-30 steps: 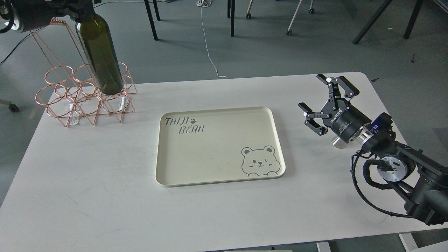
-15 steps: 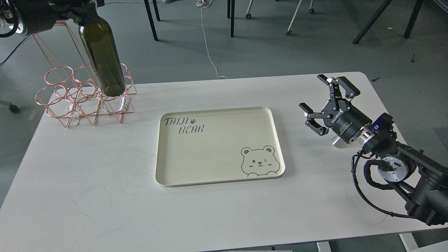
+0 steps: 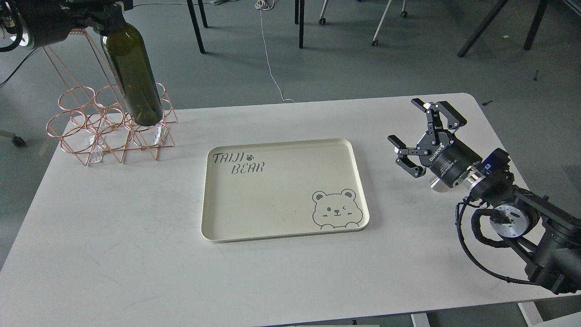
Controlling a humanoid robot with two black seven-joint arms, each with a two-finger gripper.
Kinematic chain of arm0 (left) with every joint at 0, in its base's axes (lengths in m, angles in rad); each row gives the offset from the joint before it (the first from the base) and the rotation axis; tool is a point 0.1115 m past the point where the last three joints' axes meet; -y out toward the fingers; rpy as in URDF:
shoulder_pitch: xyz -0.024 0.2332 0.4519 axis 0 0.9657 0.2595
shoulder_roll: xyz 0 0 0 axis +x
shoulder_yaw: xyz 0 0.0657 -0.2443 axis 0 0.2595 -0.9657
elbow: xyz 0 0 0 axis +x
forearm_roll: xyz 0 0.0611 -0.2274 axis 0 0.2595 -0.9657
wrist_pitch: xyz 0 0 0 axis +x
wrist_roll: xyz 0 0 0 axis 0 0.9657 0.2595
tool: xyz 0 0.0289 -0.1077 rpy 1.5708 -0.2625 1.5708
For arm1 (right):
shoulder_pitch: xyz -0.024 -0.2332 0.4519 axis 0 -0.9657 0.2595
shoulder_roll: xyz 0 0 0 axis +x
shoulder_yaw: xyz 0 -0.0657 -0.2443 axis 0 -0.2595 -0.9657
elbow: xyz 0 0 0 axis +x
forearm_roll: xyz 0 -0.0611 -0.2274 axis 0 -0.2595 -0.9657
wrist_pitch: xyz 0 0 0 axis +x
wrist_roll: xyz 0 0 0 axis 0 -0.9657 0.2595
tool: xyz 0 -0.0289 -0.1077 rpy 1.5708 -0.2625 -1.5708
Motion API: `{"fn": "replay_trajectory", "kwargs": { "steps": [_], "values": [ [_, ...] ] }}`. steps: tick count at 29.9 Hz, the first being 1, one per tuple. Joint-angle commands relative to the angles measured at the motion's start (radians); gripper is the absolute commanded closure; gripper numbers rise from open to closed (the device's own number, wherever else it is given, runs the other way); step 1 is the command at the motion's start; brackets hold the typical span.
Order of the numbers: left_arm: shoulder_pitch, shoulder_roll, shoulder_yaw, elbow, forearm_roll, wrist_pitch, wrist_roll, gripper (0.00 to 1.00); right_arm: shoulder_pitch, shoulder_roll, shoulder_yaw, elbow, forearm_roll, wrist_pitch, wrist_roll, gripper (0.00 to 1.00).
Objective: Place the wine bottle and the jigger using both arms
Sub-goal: 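Lower the bottle into a slot of the copper rack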
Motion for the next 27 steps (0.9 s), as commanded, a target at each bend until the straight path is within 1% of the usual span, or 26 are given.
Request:
{"fn": "replay_trajectory", "kwargs": {
  "steps": [1,27],
  "values": [
    [-0.002,0.002,0.002,0.0,0.002,-0.002,0.0,0.88,0.0,0.0,0.0,0.0,0.0,0.0,0.0,0.01],
    [-0.002,0.03,0.002,-0.001,0.0,-0.005,0.0,0.88,-0.002,0.0,0.0,0.002,0.0,0.0,0.0,0.01]
  ]
}}
